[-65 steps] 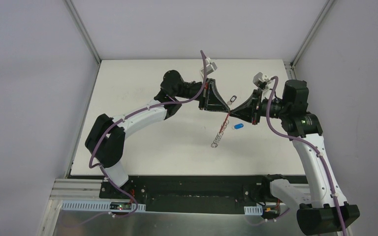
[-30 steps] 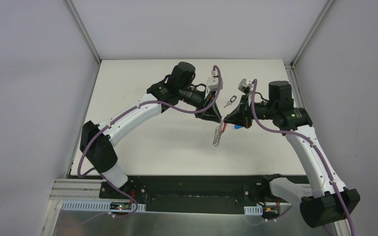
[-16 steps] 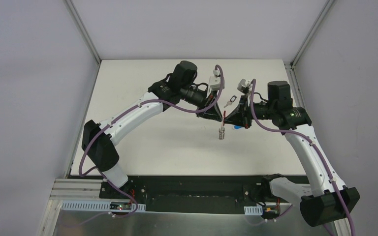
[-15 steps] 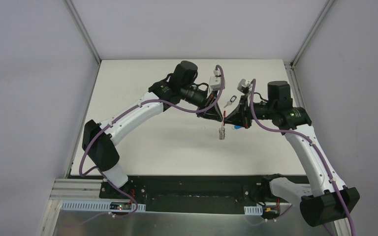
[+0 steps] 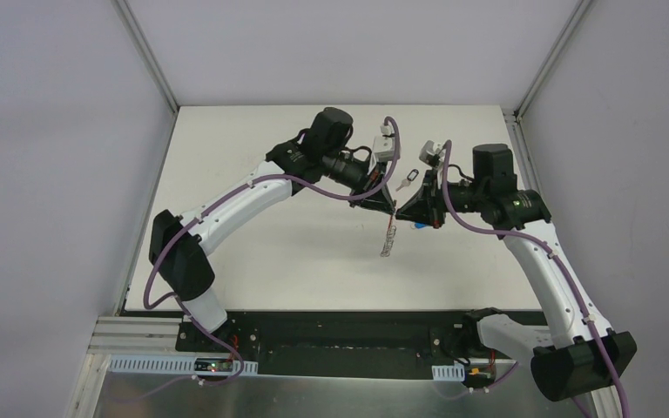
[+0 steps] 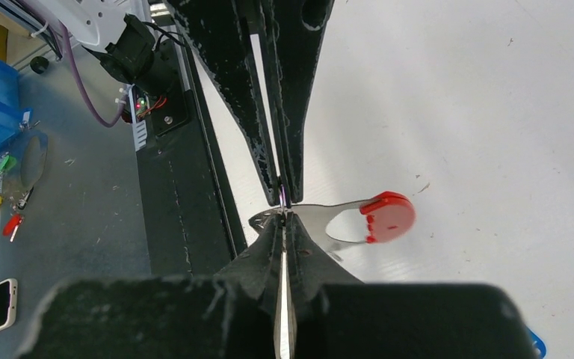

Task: Put the keys on the keyring

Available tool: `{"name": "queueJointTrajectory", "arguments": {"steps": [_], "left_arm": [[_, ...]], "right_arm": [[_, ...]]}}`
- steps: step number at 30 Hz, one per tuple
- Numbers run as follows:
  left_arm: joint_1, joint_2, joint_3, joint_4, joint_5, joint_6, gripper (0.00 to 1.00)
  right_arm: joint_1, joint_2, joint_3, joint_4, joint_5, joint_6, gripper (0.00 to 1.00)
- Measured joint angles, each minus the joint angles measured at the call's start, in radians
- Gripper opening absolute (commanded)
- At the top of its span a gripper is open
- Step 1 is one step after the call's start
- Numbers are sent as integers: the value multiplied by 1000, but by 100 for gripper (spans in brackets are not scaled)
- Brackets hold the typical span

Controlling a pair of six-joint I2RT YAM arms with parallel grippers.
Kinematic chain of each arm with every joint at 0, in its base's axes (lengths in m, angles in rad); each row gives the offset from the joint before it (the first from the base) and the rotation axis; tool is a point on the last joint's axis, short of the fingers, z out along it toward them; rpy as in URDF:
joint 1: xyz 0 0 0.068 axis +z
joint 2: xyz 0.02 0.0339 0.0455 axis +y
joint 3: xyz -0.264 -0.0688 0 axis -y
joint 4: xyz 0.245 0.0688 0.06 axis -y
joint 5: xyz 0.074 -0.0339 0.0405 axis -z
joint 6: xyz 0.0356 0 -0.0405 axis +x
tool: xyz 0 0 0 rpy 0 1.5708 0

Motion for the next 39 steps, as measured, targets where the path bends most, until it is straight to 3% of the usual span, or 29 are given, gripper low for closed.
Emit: {"name": "queueJointTrajectory", "arguments": {"steps": [6, 11, 16, 21, 30, 39], "left_arm": [[0, -10, -3, -89, -37, 89, 0], [2, -87, -69, -155, -96, 167, 0], [2, -209, -153, -195, -143, 200, 0], [2, -296, -228, -188, -182, 195, 0], [2, -333, -316, -197, -209, 196, 0], [2, -333, -316, -214, -211, 213, 0]], "right_arm": [[-7, -46, -42, 53, 84, 42, 56], [-29, -100, -87, 118, 267, 84, 66], [-43, -49, -125, 161, 447, 90, 67], [-45, 143, -130, 161, 554, 5, 65], [-45, 526, 22, 6, 607, -279, 66], [-35, 679, 156, -69, 612, -413, 64]]}}
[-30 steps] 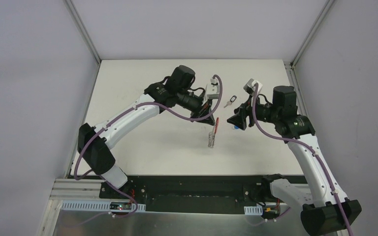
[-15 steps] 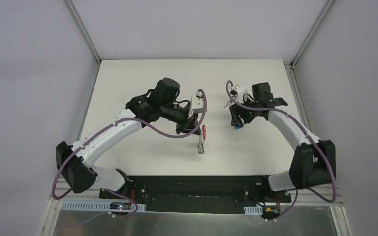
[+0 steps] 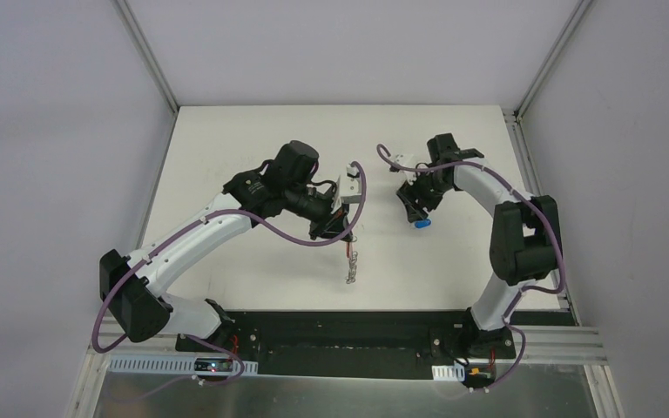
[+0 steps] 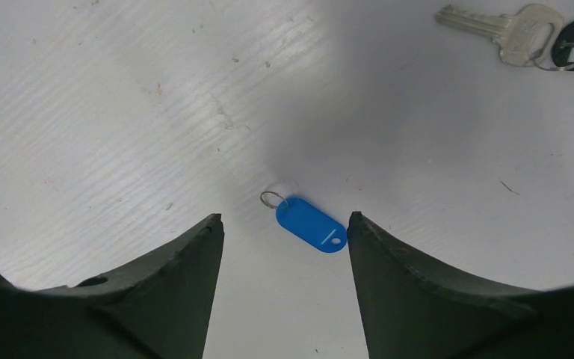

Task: Put the keys on the keyring

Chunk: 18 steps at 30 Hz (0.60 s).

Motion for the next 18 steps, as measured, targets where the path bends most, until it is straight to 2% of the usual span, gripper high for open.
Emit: {"name": "queueJointTrajectory", "arguments": {"steps": [10, 18], "left_arm": [[0, 0, 0, -40, -13, 28, 0], [0, 0, 0, -51, -24, 38, 0]], "right_arm": [[80, 95, 0, -11, 53, -37, 55], [98, 126, 11, -35, 107, -77, 50]]}}
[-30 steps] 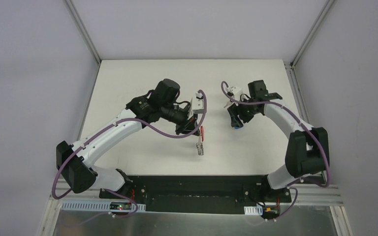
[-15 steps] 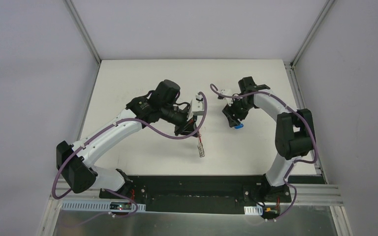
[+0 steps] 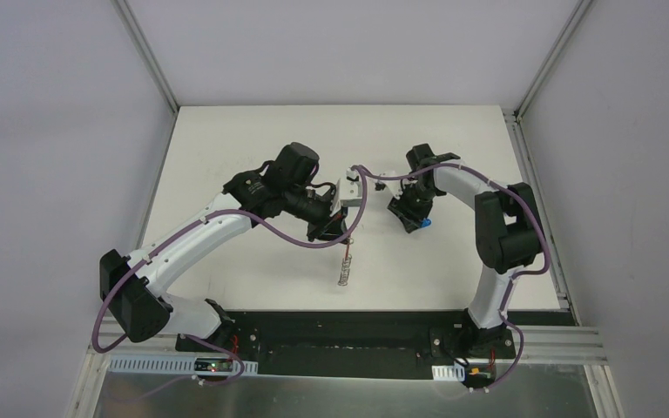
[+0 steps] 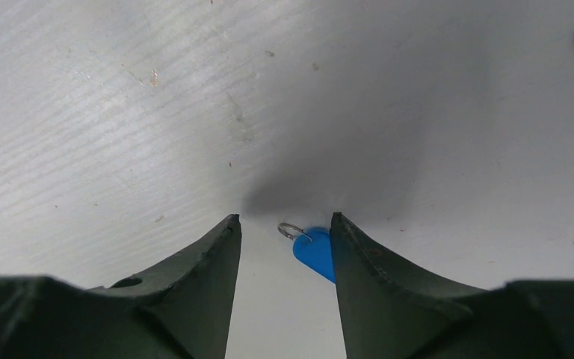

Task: Put the keys on the keyring

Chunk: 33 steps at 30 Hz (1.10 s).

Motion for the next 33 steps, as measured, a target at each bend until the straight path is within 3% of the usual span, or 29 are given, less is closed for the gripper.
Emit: {"name": "queueJointTrajectory", "arguments": {"steps": [6, 19, 33], "left_arm": [[0, 0, 0, -7, 0, 5, 0], [0, 0, 0, -18, 0, 10, 0], [0, 0, 0, -19, 0, 20, 0]], "right_arm": [[0, 1, 0, -20, 40, -23, 45], [1, 1, 0, -42, 73, -41, 15], [1, -4, -1, -69, 61, -22, 6]]}}
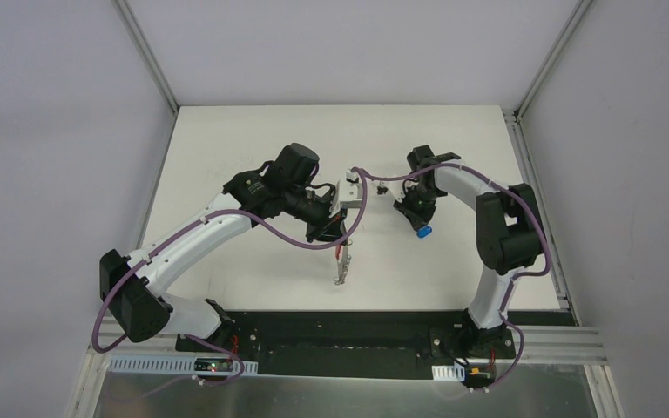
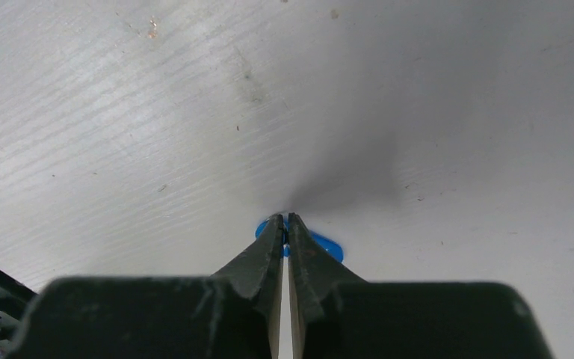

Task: Put the keys on the keyring

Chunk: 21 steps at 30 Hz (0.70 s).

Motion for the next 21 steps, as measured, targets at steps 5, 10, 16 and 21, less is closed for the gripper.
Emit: {"name": "queueJointTrajectory", "arguments": {"steps": [5, 10, 16, 21], "left_arm": [[0, 0, 0, 0, 0, 1, 0], [0, 0, 0, -1, 0, 2, 0], [0, 0, 0, -5, 0, 3, 0], [0, 0, 0, -6, -7, 3, 0]], "right_arm": [[-2, -26, -2, -2, -19, 21, 5], [-6, -47, -2, -3, -44, 43, 3], [-24, -71, -30, -3, -77, 68, 0], [-52, -104, -35, -3, -135, 99, 0]]}}
